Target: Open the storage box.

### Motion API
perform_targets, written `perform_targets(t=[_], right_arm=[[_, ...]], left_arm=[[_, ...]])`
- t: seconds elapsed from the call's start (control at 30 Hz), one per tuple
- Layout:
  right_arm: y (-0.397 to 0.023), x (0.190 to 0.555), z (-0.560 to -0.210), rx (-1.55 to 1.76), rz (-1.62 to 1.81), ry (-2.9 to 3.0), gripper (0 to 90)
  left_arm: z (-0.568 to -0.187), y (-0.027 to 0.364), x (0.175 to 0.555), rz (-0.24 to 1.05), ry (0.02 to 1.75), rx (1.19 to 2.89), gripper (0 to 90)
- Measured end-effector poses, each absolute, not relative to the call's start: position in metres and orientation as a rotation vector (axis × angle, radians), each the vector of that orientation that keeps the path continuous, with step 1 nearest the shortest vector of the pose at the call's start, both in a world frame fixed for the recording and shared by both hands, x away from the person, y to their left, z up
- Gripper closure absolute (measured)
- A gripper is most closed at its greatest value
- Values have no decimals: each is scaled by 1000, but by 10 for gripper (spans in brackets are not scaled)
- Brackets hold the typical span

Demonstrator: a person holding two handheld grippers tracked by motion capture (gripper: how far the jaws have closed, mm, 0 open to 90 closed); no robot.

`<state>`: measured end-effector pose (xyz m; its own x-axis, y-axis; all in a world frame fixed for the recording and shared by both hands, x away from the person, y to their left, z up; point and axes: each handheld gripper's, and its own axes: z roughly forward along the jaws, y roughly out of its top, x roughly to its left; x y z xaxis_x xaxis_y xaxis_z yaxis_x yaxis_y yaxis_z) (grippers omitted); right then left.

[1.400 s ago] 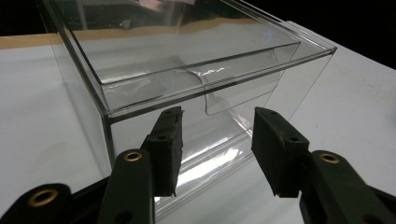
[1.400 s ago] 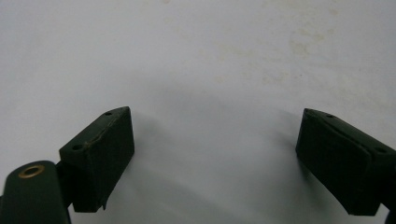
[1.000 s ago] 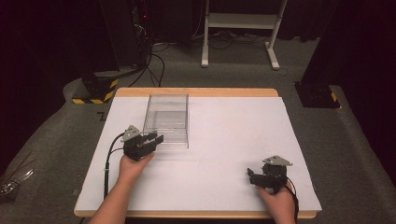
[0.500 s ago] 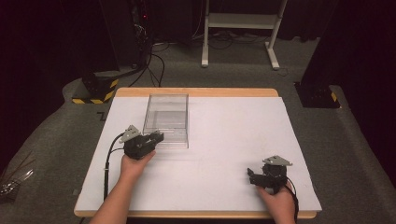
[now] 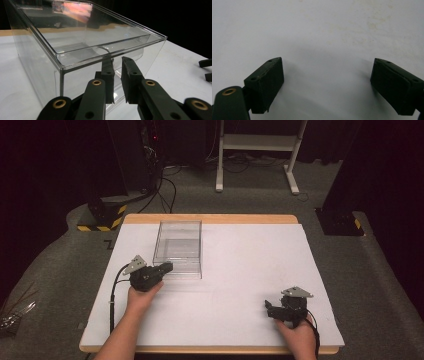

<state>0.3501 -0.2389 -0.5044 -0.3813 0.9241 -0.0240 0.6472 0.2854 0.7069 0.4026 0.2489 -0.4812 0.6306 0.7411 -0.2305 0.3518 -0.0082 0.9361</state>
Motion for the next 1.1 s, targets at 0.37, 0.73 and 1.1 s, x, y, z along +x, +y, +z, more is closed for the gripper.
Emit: perform_targets(t=[0.37, 0.73, 1.1], right_arm=[[-239, 350, -504, 1410, 862, 2128, 116], [-239, 350, -504, 1408, 862, 2129, 116], [-239, 350, -504, 1408, 862, 2128, 117]], left_arm=[[-482, 263, 395, 393, 927, 1578, 900], [-485, 254, 401, 318, 905, 1612, 622], [-490, 251, 410, 284, 909, 1554, 751]])
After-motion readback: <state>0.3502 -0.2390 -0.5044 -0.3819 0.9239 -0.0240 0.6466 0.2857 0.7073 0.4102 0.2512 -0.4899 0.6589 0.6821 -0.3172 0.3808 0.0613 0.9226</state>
